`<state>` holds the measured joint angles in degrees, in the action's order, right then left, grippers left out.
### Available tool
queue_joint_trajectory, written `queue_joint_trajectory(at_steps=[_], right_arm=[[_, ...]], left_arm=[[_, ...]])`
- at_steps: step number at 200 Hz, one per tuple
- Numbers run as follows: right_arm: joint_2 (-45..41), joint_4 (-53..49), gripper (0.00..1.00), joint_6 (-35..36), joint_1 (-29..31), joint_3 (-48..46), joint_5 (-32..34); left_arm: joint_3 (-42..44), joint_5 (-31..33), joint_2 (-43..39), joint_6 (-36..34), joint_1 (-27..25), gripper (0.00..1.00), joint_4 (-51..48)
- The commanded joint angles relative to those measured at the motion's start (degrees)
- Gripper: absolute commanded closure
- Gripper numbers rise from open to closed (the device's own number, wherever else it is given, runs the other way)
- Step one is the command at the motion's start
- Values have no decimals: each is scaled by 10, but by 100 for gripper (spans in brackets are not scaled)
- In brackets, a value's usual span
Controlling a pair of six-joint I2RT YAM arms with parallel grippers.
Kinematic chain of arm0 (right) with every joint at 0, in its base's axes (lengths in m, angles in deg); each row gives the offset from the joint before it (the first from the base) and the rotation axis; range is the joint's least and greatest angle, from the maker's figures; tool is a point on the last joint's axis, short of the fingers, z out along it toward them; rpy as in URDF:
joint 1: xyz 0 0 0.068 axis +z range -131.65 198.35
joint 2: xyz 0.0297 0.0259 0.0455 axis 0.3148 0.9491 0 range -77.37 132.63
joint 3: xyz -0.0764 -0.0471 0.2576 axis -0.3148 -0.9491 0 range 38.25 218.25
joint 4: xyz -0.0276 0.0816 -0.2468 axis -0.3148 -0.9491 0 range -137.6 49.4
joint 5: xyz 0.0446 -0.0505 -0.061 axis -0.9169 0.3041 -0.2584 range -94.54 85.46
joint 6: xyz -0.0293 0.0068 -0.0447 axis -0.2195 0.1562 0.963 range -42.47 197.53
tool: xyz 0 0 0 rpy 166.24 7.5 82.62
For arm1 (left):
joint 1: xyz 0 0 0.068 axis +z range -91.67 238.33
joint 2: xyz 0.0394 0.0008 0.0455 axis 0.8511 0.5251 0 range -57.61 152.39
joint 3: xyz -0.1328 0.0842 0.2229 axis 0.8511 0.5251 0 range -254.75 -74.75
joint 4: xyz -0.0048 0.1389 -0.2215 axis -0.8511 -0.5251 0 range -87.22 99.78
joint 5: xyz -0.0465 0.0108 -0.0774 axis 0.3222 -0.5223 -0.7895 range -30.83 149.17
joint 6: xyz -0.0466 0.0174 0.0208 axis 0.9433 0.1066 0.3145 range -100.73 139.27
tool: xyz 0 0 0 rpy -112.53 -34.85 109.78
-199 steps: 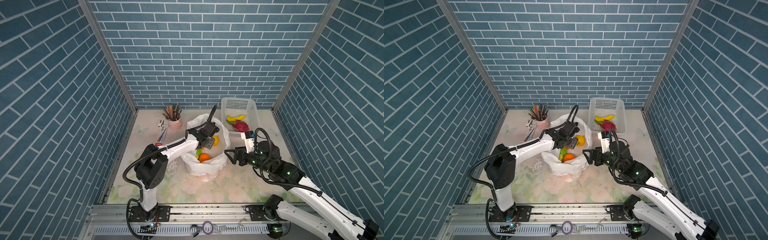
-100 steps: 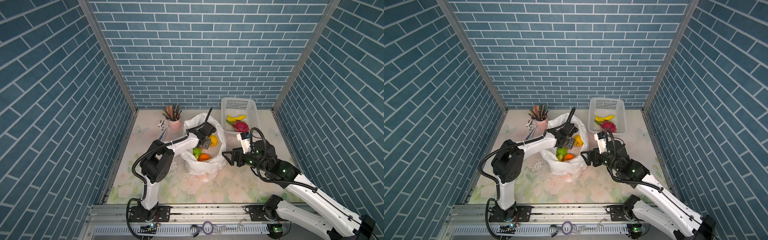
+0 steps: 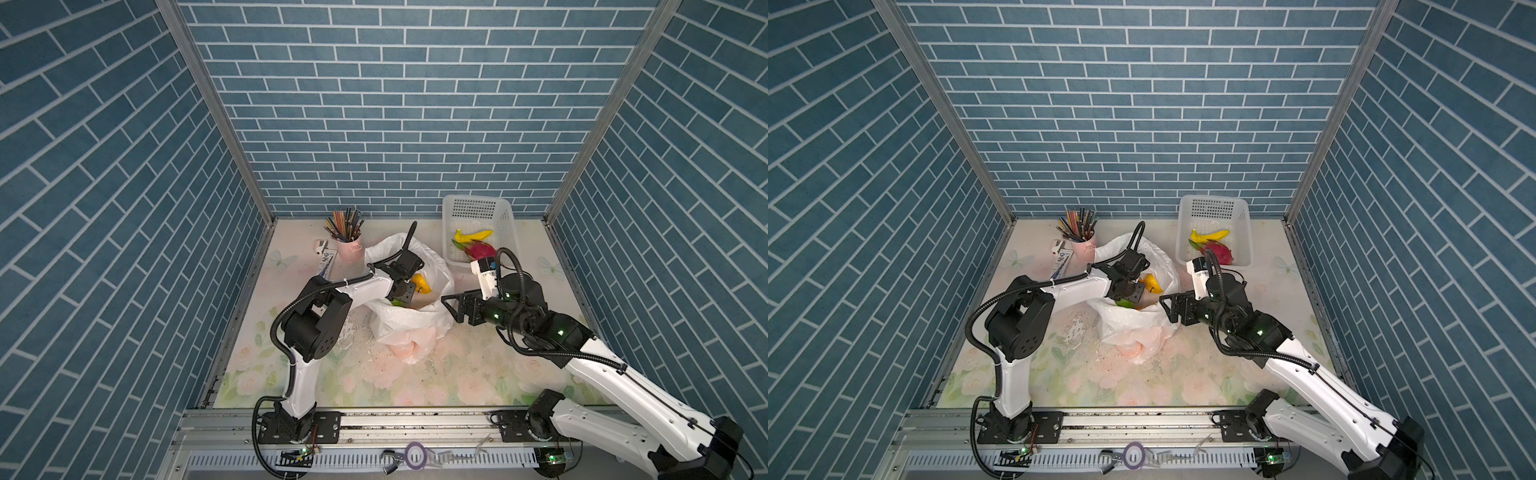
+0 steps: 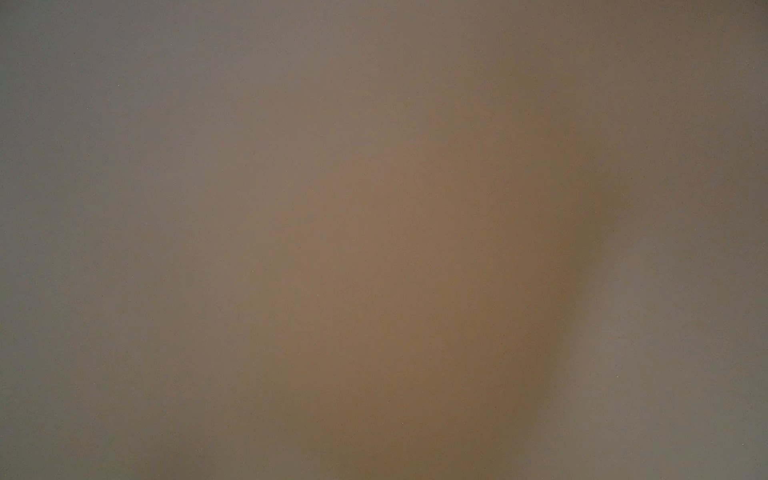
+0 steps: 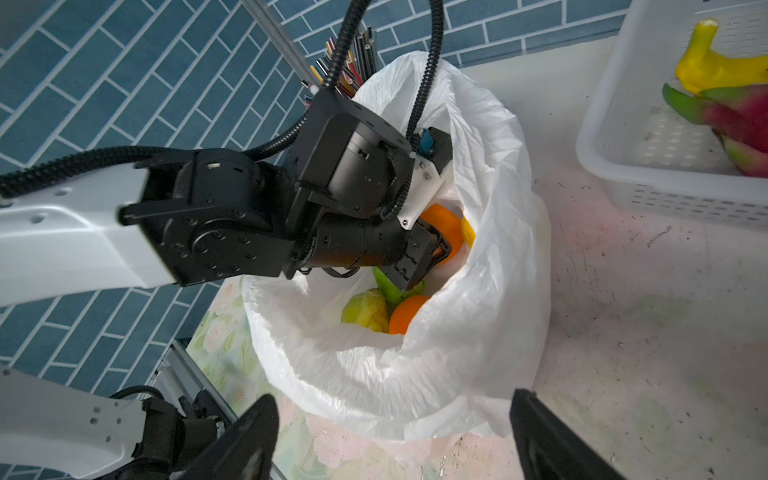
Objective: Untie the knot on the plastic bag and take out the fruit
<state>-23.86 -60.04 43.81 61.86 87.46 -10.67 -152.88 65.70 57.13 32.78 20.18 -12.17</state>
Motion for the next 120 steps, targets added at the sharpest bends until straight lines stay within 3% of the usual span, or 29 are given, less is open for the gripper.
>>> queue_joint_trajectory(at_steps=[1,61,120], right_arm=[[20,8,13,-39,2,4,31],[81,51,12,-80,3,2,140],[162,58,12,-55,3,16,158]], left_arm=[[23,-34,-27,-2,3,63,11],[70,-88,-97,-9,3,67,50],[94,-123,-160,-21,3,67,57]])
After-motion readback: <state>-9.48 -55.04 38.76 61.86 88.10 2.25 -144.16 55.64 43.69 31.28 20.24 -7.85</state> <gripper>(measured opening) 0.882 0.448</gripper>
